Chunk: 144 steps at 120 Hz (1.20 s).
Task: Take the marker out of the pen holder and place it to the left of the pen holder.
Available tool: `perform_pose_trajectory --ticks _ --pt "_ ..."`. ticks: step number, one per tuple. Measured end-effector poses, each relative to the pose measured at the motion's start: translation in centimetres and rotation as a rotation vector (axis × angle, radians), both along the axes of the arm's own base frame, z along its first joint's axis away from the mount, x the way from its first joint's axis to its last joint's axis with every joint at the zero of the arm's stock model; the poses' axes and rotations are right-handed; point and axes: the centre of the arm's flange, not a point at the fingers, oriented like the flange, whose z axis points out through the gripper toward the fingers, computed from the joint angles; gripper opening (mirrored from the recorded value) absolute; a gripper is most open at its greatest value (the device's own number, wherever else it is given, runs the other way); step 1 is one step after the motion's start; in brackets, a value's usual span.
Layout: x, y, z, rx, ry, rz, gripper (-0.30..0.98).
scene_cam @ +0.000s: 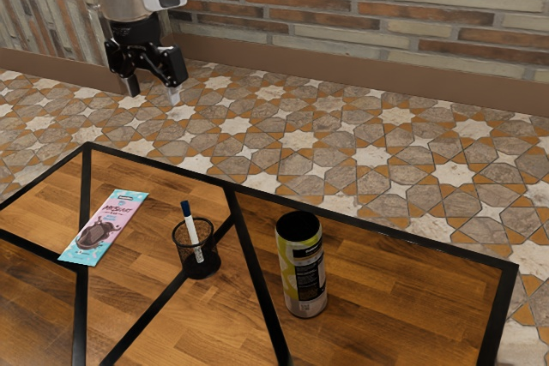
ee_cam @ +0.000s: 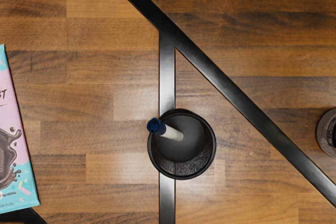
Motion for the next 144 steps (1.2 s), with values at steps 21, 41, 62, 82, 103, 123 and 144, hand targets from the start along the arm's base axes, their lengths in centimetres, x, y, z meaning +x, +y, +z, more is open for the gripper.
perform_pose_trajectory --ticks 21,41,62,82,103,123,144 --pt "3.4 4.2 2.4 0.022 -0.056 0.028 0.68" --pt "3.4 4.7 2.4 0.026 -0.047 0.007 0.69" --pt "10.6 5.0 -4.2 0.046 -0.006 -0.017 0.69" --pt "15.0 6.2 -15.5 0.037 0.091 -0.019 0.69" --pt "16.4 5.4 -21.9 -0.031 0.097 -0.027 0.69" --pt "16.1 4.7 -26.5 -0.147 0.132 -0.008 0.69" --pt "14.0 5.3 -28.0 -0.217 0.234 0.002 0.69"
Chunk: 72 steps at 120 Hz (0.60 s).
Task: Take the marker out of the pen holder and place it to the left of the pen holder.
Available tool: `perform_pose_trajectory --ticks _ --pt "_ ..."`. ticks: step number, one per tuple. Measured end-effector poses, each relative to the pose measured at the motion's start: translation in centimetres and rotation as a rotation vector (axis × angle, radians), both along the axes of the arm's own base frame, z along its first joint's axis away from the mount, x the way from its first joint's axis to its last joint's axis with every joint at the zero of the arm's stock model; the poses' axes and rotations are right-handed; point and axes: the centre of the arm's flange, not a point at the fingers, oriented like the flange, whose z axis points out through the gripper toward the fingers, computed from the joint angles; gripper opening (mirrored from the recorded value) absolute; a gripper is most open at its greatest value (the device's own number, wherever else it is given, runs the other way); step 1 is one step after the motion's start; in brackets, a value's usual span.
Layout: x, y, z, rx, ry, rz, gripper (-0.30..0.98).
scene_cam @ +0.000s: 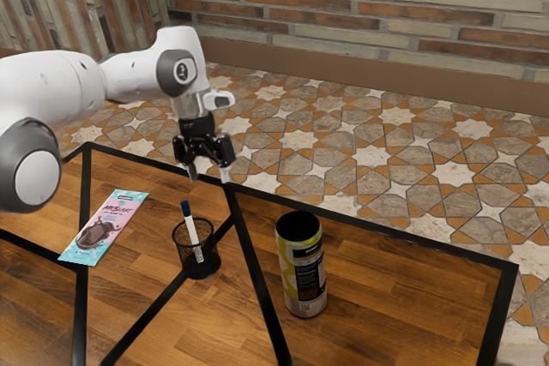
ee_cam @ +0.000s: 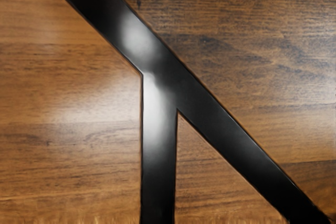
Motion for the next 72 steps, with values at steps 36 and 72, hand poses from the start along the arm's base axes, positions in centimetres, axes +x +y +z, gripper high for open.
perform_pose_trajectory --ticks 36,72 --pt "-5.1 0.3 -1.8 -0.038 0.148 -0.03 0.69" --pt "-6.6 -0.7 -1.9 -0.047 0.155 -0.069 0.5"
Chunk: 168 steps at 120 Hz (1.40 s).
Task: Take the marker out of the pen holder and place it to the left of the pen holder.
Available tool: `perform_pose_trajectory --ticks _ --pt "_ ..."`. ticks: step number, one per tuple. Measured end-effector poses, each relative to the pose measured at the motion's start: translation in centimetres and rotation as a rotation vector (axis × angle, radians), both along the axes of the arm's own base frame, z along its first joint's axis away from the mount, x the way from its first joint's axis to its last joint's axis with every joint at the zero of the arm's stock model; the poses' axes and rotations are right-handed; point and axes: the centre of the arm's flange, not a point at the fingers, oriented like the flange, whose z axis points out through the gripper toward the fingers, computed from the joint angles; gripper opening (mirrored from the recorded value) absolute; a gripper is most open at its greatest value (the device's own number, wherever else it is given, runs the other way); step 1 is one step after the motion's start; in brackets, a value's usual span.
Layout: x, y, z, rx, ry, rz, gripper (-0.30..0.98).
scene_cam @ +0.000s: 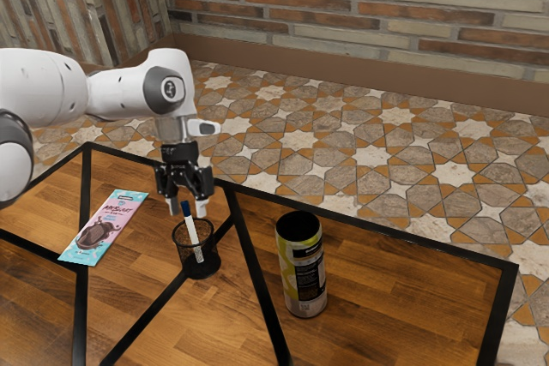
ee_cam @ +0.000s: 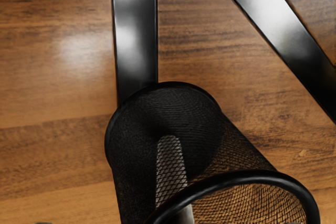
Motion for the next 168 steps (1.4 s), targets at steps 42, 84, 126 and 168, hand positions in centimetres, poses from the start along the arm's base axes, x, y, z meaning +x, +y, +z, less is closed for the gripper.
perform_pose_trajectory --ticks 42,84,126,168 --pt "-0.1 -0.2 -0.1 -0.007 -0.016 -0.025 0.13" --pt "-0.2 -0.3 1.1 -0.008 -0.04 -0.036 -0.02" --pt "-1.7 -0.9 11.7 0.037 -0.184 -0.057 -0.08" --pt "-7.2 1.9 15.1 0.175 -0.215 -0.049 -0.09"
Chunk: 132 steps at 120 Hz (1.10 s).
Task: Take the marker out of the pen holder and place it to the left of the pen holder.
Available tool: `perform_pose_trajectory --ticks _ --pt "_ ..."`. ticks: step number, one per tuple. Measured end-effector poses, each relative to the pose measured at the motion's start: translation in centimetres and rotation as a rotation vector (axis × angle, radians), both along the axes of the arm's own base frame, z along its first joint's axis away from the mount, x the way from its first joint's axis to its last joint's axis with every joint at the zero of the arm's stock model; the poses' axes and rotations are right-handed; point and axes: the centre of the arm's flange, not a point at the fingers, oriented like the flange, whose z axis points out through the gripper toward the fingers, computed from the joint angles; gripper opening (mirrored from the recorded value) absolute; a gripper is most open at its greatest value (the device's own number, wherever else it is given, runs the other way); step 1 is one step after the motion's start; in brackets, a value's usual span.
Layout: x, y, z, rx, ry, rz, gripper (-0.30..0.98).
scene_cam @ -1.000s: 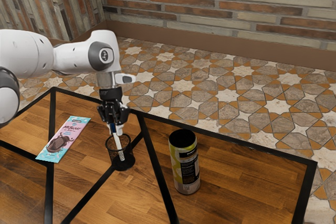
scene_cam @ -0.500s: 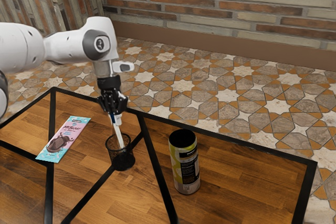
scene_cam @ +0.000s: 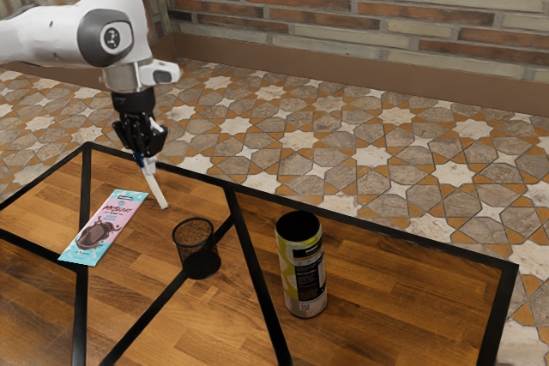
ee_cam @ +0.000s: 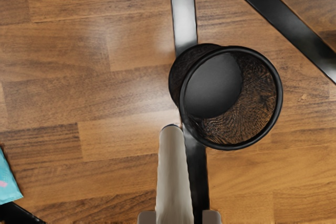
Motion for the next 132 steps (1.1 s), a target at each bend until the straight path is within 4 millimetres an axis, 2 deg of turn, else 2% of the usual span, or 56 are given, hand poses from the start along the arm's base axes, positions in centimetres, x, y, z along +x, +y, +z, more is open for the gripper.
perform_pose_trajectory --ticks 13,29,66,84,107,132 --pt "-1.1 0.8 -1.7 0.057 -0.03 -0.008 -0.1" --pt "-2.0 0.9 -5.1 0.117 -0.101 -0.046 -0.1" --pt "-4.0 -0.4 -11.1 0.215 -0.44 -0.206 -0.1" --pt "-6.5 -1.4 -12.9 0.204 -0.573 -0.251 -0.1" --pt "-8.8 0.0 -15.0 0.2 -0.635 -0.248 -0.1" --pt "-9.6 1.1 -15.5 0.209 -0.673 -0.255 -0.1"
